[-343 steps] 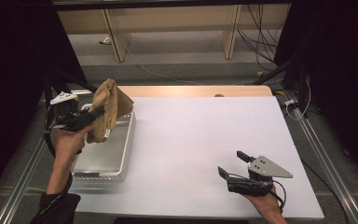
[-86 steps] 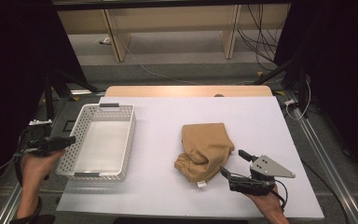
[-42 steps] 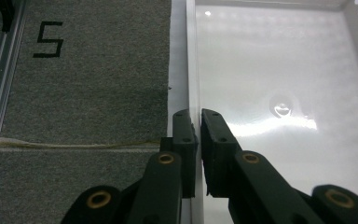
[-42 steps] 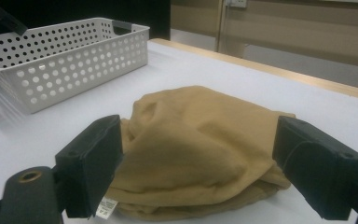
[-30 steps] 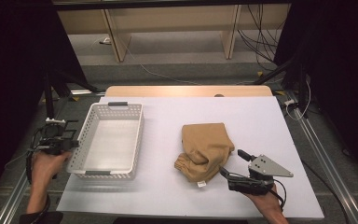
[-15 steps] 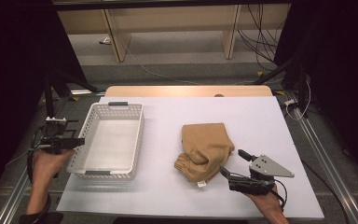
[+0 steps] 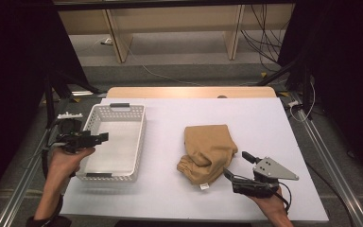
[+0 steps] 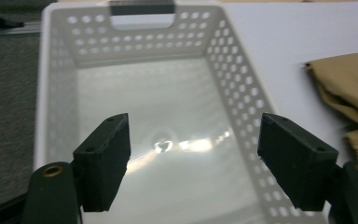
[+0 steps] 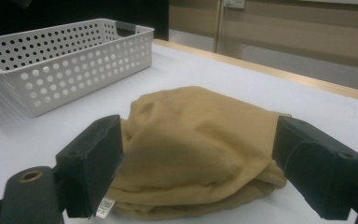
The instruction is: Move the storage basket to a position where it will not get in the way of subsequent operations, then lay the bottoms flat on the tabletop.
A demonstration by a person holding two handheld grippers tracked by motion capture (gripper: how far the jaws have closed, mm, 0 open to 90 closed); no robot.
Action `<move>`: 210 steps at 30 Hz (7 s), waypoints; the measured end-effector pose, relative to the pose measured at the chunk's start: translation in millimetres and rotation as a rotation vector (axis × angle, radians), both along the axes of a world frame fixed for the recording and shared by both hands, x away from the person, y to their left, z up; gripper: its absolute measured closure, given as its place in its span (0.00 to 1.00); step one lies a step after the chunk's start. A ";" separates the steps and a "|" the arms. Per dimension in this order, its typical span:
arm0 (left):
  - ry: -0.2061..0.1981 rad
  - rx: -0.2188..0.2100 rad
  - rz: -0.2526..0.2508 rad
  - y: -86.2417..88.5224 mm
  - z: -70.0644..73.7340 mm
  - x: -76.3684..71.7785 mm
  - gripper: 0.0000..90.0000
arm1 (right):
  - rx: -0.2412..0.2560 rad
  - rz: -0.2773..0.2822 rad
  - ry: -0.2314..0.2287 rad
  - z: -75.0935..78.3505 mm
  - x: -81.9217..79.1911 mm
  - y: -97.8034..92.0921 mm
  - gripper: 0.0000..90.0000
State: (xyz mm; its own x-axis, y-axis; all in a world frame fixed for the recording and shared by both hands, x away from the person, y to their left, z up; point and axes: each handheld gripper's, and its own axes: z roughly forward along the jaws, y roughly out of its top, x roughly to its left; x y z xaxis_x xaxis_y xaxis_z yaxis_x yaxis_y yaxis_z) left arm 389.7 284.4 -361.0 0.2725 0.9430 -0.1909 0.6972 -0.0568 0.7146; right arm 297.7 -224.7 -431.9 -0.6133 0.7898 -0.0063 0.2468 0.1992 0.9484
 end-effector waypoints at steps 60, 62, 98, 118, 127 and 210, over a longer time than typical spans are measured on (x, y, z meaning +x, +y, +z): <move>-0.064 -0.037 -0.384 -160.9 -45.1 -37.9 0.23 | -0.005 0.015 0.015 -1.6 0.9 1.2 0.22; -0.065 -0.042 -0.385 -162.3 -46.4 -38.6 0.23 | 0.004 0.021 0.024 -2.0 1.3 2.3 0.23; -0.072 -0.045 -0.429 -172.6 -75.9 -62.9 0.20 | -0.027 0.091 0.073 -7.1 8.5 15.9 0.29; -0.082 -0.050 -0.419 -168.7 -83.4 -69.0 0.20 | -0.204 0.141 0.147 -11.4 35.8 51.4 0.49; -0.080 -0.043 -0.426 -170.4 -85.6 -69.5 0.19 | -0.207 0.147 0.220 -6.1 52.2 48.1 0.97; -0.131 0.088 -0.507 -221.2 -89.5 -50.0 0.20 | -0.150 0.026 0.260 2.8 86.2 1.0 0.35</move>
State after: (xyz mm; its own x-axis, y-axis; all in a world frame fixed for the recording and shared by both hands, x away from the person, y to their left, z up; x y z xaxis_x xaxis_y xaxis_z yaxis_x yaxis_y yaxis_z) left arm 339.7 63.2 -450.4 0.7150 0.6973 -0.0510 0.4715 -0.4271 0.7715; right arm 383.9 -223.7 -429.1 -0.6296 0.7760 0.0378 0.4703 0.3419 0.8136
